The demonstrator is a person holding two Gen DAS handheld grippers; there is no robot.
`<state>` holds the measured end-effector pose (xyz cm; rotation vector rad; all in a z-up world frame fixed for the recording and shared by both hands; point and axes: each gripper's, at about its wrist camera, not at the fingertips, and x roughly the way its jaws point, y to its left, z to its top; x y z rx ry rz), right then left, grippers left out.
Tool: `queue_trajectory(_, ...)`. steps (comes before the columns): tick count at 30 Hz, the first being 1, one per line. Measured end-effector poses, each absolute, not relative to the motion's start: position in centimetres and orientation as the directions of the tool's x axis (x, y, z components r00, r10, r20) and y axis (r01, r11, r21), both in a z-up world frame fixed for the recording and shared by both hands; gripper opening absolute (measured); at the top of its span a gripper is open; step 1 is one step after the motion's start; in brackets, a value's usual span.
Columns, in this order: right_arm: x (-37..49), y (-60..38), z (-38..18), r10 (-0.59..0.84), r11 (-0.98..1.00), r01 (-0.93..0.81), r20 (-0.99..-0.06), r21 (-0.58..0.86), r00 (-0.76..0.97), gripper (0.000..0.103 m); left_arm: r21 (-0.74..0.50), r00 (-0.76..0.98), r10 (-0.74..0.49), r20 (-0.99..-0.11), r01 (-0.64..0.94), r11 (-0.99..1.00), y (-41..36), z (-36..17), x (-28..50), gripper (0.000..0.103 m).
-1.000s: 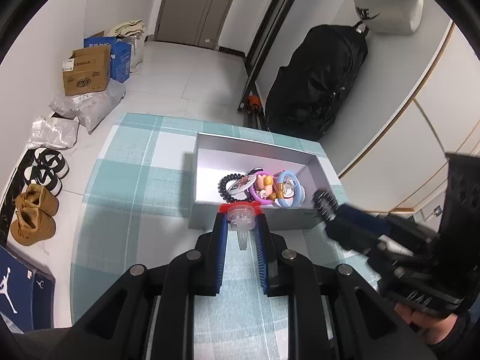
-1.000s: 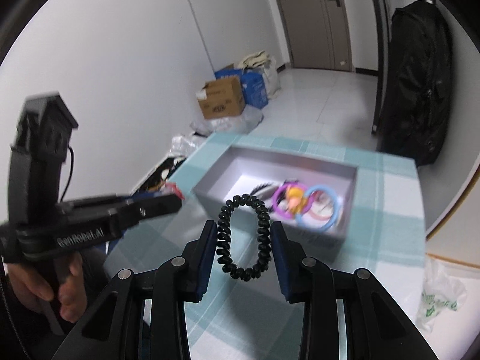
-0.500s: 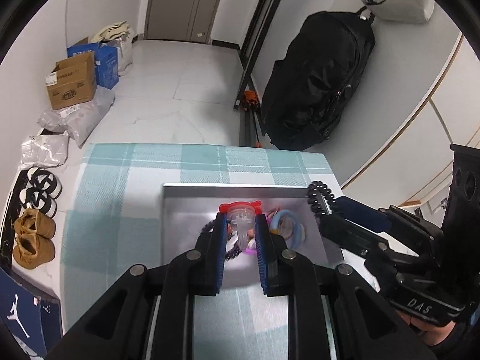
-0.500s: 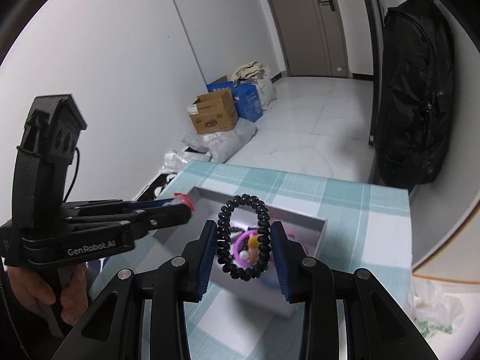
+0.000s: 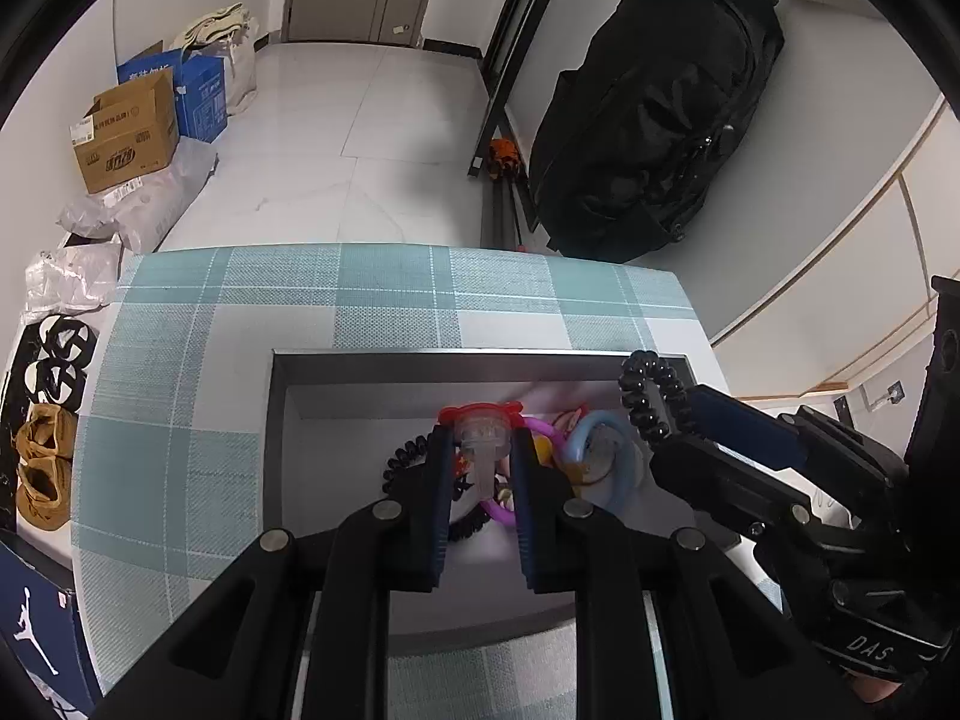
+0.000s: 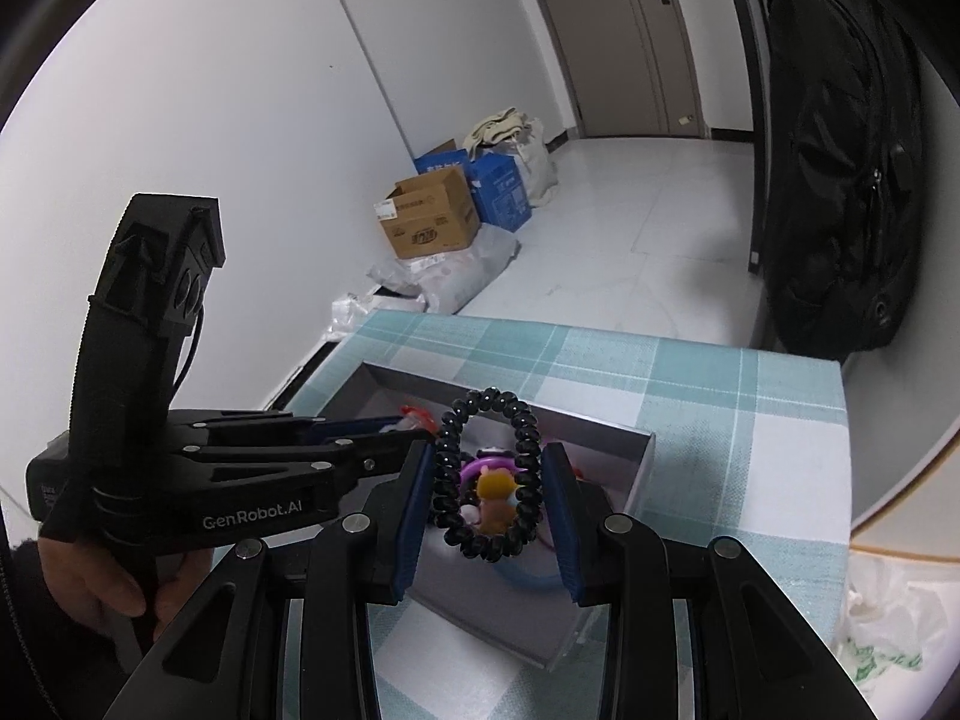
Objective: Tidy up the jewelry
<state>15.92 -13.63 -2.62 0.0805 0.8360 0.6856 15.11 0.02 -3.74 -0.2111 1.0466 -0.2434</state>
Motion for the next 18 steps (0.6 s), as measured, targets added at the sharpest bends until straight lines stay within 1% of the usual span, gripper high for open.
queue_trajectory(3, 16.3, -13.5, -3.0, 0.576, 0.794, -0.518, -0.668, 0.318, 0.472, 0.036, -0.299, 0.476, -0.307, -0.824, 0.095, 0.949, 0.1, -3.9, 15.4, 0.014)
queue_trajectory(5, 16.4, -13.2, -3.2, 0.567, 0.799, -0.517, -0.674, 0.309, 0.473, 0.039, -0.347, 0.482, -0.350, -0.804, 0.098, 0.933, 0.3, -3.9, 15.5, 0.014)
queue_trajectory(7, 16.5, -13.0, -3.4, 0.559, 0.803, -0.514, -0.679, 0.300, 0.476, 0.044, -0.370, 0.482, -0.368, -0.795, 0.095, 0.924, 0.4, -3.9, 15.7, 0.014)
queue_trajectory(9, 16.5, -12.9, -3.4, 0.552, 0.807, -0.515, -0.677, 0.289, 0.486, 0.047, -0.387, 0.460, -0.386, -0.800, 0.095, 0.917, 0.3, -4.1, 16.0, 0.014)
queue_trajectory(10, 16.4, -13.0, -3.3, 0.545, 0.811, -0.516, -0.675, 0.276, 0.497, 0.052, -0.384, 0.453, -0.383, -0.805, 0.093, 0.919, 0.2, -4.2, 16.0, 0.015)
queue_trajectory(11, 16.3, -13.0, -3.2, 0.536, 0.817, -0.515, -0.671, 0.260, 0.511, 0.054, -0.377, 0.448, -0.375, -0.811, 0.090, 0.922, 0.2, -4.2, 16.1, 0.018)
queue_trajectory(12, 16.1, -13.2, -3.0, 0.529, 0.821, -0.515, -0.665, 0.245, 0.527, 0.055, -0.374, 0.446, -0.371, -0.814, 0.086, 0.923, 0.2, -4.3, 16.1, 0.026)
queue_trajectory(13, 16.0, -13.4, -2.8, 0.533, 0.821, -0.516, -0.656, 0.246, 0.535, 0.059, -0.384, 0.448, -0.378, -0.810, 0.082, 0.920, 0.3, -4.4, 16.0, 0.031)
queue_trajectory(14, 16.0, -13.7, -2.6, 0.541, 0.818, -0.516, -0.649, 0.255, 0.536, 0.066, -0.401, 0.454, -0.393, -0.800, 0.084, 0.912, 0.5, -4.3, 15.9, 0.035)
queue_trajectory(15, 15.9, -13.9, -2.5, 0.546, 0.816, -0.515, -0.642, 0.261, 0.538, 0.068, -0.416, 0.463, -0.406, -0.788, 0.085, 0.905, 0.6, -4.1, 15.8, 0.038)
queue_trajectory(16, 15.8, -14.2, -2.3, 0.550, 0.816, -0.514, -0.631, 0.264, 0.548, 0.069, -0.418, 0.467, -0.409, -0.784, 0.090, 0.904, 0.7, -3.9, 15.6, 0.039)
queue_trajectory(18, 15.5, -14.6, -1.9, 0.550, 0.818, -0.512, -0.617, 0.262, 0.563, 0.069, -0.393, 0.483, -0.392, -0.783, 0.103, 0.914, 0.4, -3.5, 15.3, 0.050)
